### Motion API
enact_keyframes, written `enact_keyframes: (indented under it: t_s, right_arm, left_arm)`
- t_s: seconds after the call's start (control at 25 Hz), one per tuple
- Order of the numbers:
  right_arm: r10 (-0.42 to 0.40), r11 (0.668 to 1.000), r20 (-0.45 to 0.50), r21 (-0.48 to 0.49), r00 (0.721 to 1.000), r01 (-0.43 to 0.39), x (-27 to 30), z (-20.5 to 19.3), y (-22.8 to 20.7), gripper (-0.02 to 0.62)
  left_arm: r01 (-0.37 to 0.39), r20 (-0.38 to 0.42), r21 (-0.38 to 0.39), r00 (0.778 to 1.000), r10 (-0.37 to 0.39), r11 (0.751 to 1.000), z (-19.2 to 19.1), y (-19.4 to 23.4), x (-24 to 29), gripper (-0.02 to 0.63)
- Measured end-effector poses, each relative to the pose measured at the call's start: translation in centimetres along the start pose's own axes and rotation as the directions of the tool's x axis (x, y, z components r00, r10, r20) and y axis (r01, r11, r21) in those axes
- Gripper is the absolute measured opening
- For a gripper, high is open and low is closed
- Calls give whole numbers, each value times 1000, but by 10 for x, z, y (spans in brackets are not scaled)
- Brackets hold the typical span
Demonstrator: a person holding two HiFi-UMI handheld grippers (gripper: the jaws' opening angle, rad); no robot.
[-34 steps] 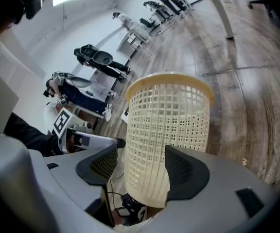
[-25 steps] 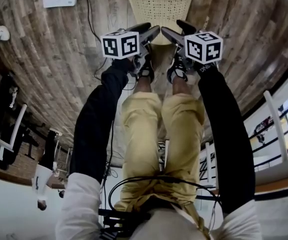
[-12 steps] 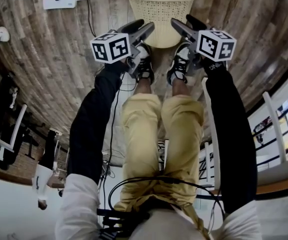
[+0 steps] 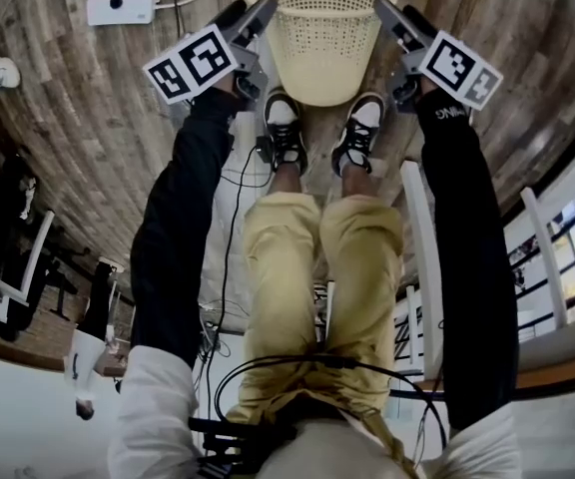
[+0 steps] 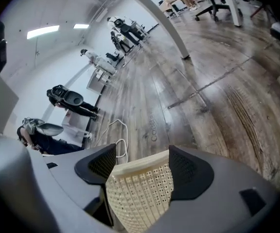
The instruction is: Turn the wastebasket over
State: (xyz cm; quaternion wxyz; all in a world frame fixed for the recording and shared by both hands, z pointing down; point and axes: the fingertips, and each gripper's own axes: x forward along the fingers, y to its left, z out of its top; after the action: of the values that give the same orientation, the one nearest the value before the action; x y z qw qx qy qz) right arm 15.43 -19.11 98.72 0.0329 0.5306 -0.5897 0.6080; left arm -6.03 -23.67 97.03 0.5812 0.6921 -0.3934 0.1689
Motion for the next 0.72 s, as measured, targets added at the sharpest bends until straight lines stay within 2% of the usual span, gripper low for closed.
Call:
enact_keyframes:
  t_s: [0.12,0.28,0.36,0.48,0.52,0.72]
  right_arm:
    - [-80,993,25,94,996,77,9,11,-23,338]
    - [-206,958,-51,191,977,212,24,5,-52,337]
    - [-231,936,-91,252,969,247,28,-4,-57,337]
    - [-213,912,-140,326,967,248,36,-22,-52,333]
    - [-206,907,-140,345,968,243,37,-24,-50,297]
    - [-231,907,-160,323,960,272,33,-28,-45,239]
  left_arm:
    - [-97,-38,-39,995,95,995,6,18,12,273]
    - [-224,-185,-73,961,207,972,-10,42,31,273]
    - [-249,-224,-86,948,225,965,-15,46,36,273]
    - [-253,-257,-120,942,216,960,-19,45,39,273]
    - [-257,-265,-120,939,218,959,-20,45,39,272]
    - [-293,-303,-118,921,247,949,-25,48,31,238]
